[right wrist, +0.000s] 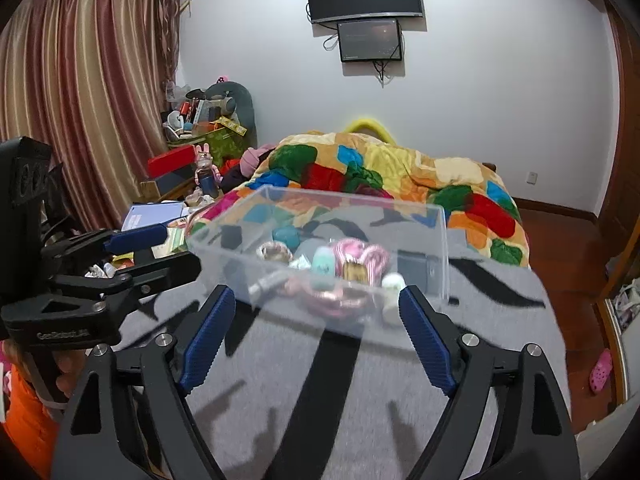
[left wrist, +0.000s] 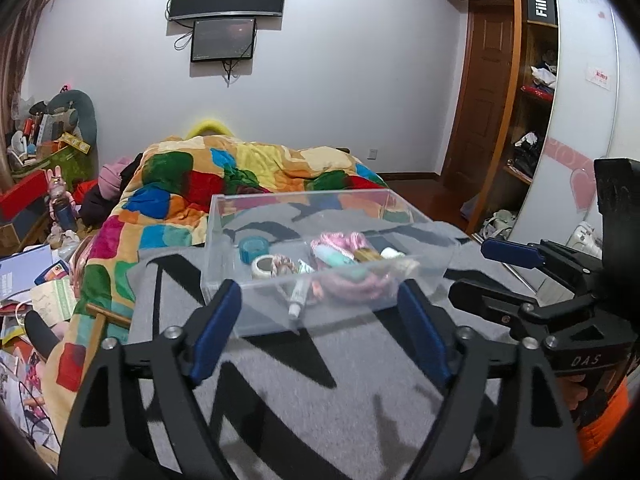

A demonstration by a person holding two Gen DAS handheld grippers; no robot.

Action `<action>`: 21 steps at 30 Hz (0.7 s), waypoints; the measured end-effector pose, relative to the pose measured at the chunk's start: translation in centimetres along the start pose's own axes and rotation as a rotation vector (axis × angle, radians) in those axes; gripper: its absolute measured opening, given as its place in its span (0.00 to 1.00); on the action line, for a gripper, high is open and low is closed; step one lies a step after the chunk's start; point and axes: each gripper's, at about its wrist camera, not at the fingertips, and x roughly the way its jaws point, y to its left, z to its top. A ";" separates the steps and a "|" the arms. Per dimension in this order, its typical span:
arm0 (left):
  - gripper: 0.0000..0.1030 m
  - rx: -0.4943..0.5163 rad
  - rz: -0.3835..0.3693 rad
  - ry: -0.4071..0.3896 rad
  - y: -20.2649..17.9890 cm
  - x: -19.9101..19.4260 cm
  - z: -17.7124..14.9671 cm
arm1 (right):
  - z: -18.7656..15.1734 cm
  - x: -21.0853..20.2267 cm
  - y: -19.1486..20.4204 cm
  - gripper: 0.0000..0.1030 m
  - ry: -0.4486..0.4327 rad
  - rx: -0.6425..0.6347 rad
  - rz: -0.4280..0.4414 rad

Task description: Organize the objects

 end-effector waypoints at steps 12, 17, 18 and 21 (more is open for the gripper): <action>0.82 -0.040 0.032 0.019 0.2 0.9 -1.9 | -1.8 0.4 -1.0 0.80 0.010 0.033 -0.006; 0.82 -0.024 0.043 0.016 -0.2 0.8 -2.1 | -1.8 0.1 -0.8 0.80 0.001 0.031 -0.003; 0.82 -0.022 0.042 0.014 -0.3 0.8 -2.1 | -1.8 0.0 -0.7 0.80 0.000 0.031 -0.004; 0.83 -0.020 0.040 0.012 -0.4 0.7 -2.1 | -1.9 0.1 -0.6 0.80 0.000 0.029 -0.005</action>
